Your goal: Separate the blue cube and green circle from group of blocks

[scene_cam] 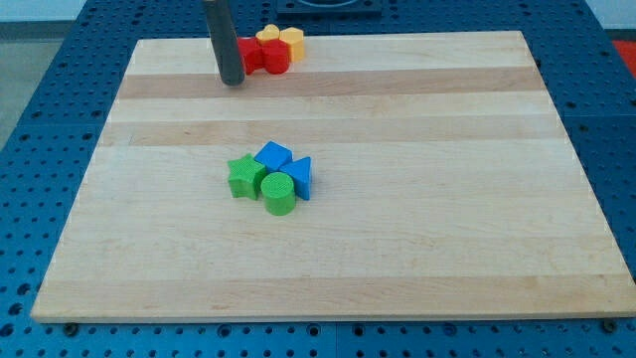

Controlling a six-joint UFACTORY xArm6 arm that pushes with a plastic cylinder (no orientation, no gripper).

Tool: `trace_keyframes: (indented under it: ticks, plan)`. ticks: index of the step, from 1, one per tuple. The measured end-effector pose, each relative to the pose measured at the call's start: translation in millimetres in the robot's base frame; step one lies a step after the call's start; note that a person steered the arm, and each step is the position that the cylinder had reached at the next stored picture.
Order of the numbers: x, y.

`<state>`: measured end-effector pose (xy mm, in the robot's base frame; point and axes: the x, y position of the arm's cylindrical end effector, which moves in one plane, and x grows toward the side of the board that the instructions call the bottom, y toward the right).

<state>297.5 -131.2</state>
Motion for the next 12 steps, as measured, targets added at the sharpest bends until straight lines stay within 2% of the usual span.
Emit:
trace_keyframes:
  ticks: [1, 3, 4, 5, 6, 7, 8, 9, 11, 12]
  plan:
    - [36.3, 27.0]
    - [46.3, 91.5]
    - [46.4, 92.6]
    - [66.6, 149.2]
    - [110.3, 209.0]
    - [160.7, 237.6]
    - [207.9, 226.9]
    - [209.9, 207.5]
    - [244.4, 84.0]
    - [220.4, 64.5]
